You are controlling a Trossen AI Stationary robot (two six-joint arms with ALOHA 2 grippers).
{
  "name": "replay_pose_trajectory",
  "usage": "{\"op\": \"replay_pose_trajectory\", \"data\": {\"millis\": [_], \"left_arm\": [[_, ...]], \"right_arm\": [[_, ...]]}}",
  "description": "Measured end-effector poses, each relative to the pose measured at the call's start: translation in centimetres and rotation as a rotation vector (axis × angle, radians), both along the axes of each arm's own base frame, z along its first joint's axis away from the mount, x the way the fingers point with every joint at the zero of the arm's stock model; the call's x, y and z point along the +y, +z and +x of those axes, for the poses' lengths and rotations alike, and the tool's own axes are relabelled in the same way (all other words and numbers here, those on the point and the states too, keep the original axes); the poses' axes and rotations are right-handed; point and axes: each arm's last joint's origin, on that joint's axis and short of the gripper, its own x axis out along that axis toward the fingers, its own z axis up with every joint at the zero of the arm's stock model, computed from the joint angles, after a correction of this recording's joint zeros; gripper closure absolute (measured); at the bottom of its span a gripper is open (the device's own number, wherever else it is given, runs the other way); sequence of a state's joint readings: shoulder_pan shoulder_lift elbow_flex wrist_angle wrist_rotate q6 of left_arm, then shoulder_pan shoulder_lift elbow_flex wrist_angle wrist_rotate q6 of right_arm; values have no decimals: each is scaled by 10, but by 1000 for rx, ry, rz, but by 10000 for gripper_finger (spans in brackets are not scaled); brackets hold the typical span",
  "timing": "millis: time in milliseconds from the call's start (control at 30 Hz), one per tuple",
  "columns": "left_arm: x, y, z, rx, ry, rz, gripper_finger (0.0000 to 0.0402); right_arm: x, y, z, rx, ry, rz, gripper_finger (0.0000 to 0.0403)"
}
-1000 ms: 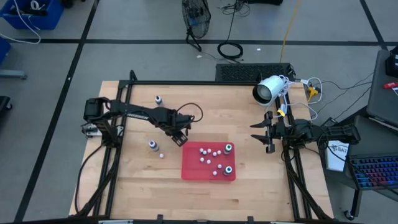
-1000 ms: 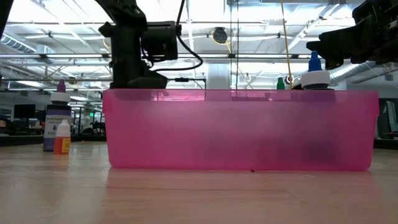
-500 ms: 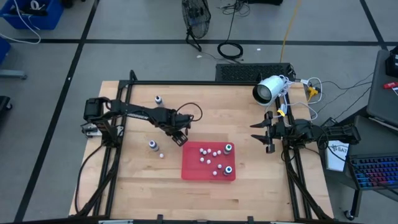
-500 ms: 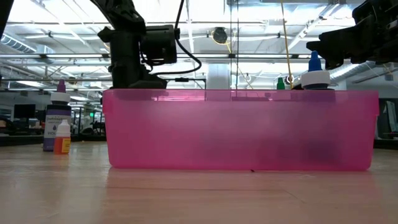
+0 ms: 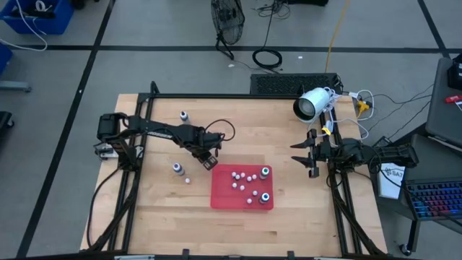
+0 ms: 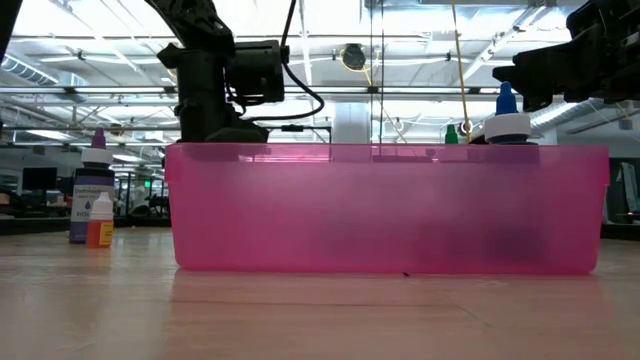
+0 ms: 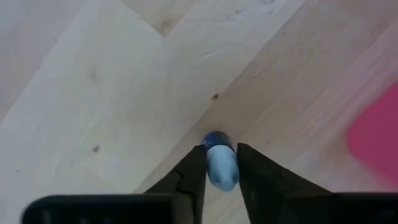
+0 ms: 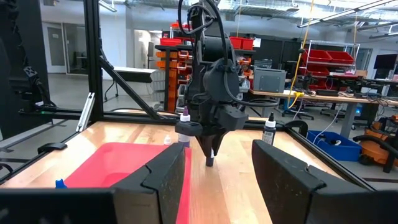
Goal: Pick & Place food coloring
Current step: Put the small black food coloring bottle into the red bin
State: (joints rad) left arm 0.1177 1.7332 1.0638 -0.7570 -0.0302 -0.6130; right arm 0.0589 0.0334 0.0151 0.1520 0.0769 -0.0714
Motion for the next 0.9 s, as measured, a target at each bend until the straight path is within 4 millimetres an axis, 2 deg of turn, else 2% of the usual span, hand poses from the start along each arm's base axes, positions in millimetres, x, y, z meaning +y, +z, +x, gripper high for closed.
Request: {"op": "replay_pose_trajectory", "data": {"millis": [100, 233, 400, 533, 633, 700, 900], "left_arm": [[0, 1, 0, 1, -37, 9, 345], [-3, 15, 3, 8, -73, 20, 345], [-27, 62, 18, 7, -181, 90, 345], [-55, 106, 32, -111, -263, 143, 345], [-74, 127, 40, -197, -302, 172, 345], [-83, 128, 46, -201, -328, 185, 345], [-100, 83, 76, -86, -448, 129, 345]], "right_arm": [[0, 0, 0, 0, 0, 0, 225], [0, 0, 0, 0, 0, 0, 226], [0, 0, 0, 0, 0, 0, 225], [0, 0, 0, 0, 0, 0, 229], [0, 0, 0, 0, 0, 0, 228], [0, 0, 0, 0, 0, 0, 227], [0, 0, 0, 1, 0, 0, 226]]}}
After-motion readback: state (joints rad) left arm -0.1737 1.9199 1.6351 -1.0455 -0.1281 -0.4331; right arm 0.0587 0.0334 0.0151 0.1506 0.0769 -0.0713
